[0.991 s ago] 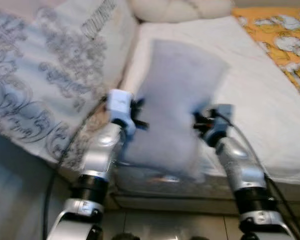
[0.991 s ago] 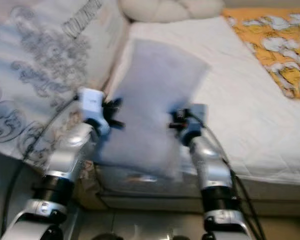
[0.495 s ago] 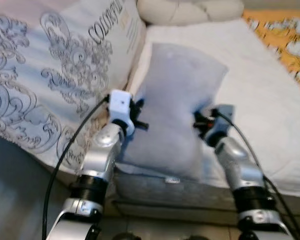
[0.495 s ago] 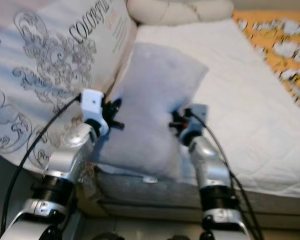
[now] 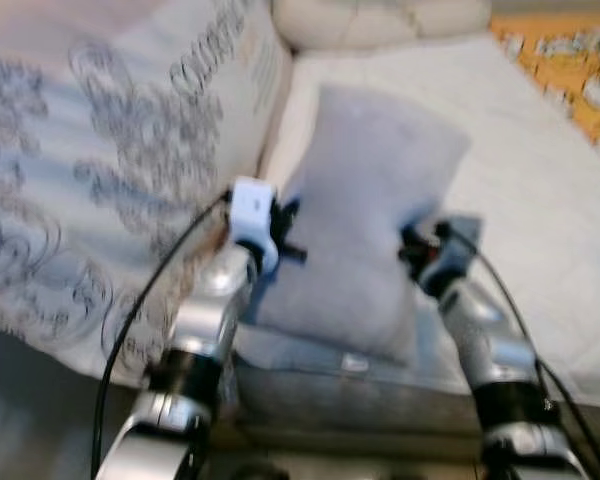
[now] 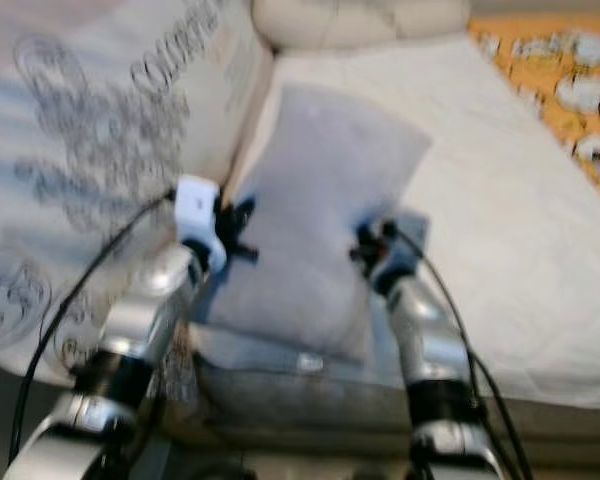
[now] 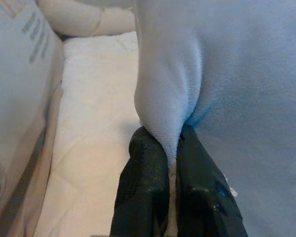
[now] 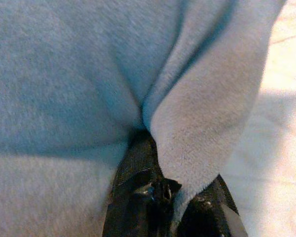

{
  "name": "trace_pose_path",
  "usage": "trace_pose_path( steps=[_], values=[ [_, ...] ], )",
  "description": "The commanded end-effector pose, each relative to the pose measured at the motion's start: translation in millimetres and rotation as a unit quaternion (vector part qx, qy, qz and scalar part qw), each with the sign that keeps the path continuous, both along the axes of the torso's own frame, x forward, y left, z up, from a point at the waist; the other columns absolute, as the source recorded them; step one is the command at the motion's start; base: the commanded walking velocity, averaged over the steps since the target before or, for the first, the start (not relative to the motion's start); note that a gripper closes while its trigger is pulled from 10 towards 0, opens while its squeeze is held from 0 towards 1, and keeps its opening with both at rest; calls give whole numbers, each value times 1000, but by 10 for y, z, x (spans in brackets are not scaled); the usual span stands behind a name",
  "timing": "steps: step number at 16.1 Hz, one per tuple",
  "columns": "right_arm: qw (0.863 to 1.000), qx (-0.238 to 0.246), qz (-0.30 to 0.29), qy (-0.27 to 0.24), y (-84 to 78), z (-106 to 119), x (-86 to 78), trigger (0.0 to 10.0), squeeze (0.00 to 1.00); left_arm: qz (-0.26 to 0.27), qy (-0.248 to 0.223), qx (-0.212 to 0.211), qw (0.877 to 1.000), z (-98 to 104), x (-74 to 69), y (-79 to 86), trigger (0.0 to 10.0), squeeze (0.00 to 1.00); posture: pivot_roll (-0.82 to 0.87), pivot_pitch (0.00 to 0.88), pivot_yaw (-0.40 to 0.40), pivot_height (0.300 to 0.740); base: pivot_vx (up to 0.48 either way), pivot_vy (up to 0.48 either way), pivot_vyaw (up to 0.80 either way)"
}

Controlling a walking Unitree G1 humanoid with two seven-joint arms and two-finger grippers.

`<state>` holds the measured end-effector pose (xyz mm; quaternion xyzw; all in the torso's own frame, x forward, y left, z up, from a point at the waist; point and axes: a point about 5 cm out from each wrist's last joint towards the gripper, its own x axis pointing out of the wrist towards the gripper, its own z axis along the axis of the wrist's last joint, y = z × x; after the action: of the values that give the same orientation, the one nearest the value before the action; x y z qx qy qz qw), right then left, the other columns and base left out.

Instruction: Clean up the room

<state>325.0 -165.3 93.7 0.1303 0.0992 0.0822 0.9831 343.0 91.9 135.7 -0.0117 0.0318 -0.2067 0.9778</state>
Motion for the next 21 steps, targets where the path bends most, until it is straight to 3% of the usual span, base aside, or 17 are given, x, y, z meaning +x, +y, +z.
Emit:
trace_pose_path(
  steps=[1,10,11,12,13,15,20,21],
  values=[
    [1000,13,14,-18,116,99,37,10000,0,24,-16,3,1000,70,42,154,10000,0,-55,0,117,740,326,0,0],
    [999,11,32,-17,164,105,63,10000,0,41,-14,1,999,30,-5,223,10000,0,-33,0,85,740,328,0,-149],
    [999,14,30,-19,159,103,64,10000,188,42,-13,2,999,23,-10,227,10000,0,-35,0,86,740,326,0,0],
    [1000,12,20,-21,142,100,69,10000,639,42,-13,2,999,16,-16,228,10000,0,-38,0,88,740,326,0,0],
    [1000,-9,0,-21,94,80,81,10000,1000,43,-12,3,999,12,-15,231,10000,0,-40,0,89,740,326,0,0],
    [999,-29,-14,-23,-19,39,61,10000,1000,48,-6,10,999,-5,2,234,10000,0,-42,0,93,740,154,0,0],
    [996,-92,-4,-1,-299,-68,-44,10000,1000,57,-18,98,993,-19,106,352,10000,0,-41,0,99,740,0,0,0],
    [995,-93,20,-13,-350,-38,-72,10000,1000,61,-22,138,988,7,189,429,10000,0,-42,0,102,740,0,0,0]
  ],
)
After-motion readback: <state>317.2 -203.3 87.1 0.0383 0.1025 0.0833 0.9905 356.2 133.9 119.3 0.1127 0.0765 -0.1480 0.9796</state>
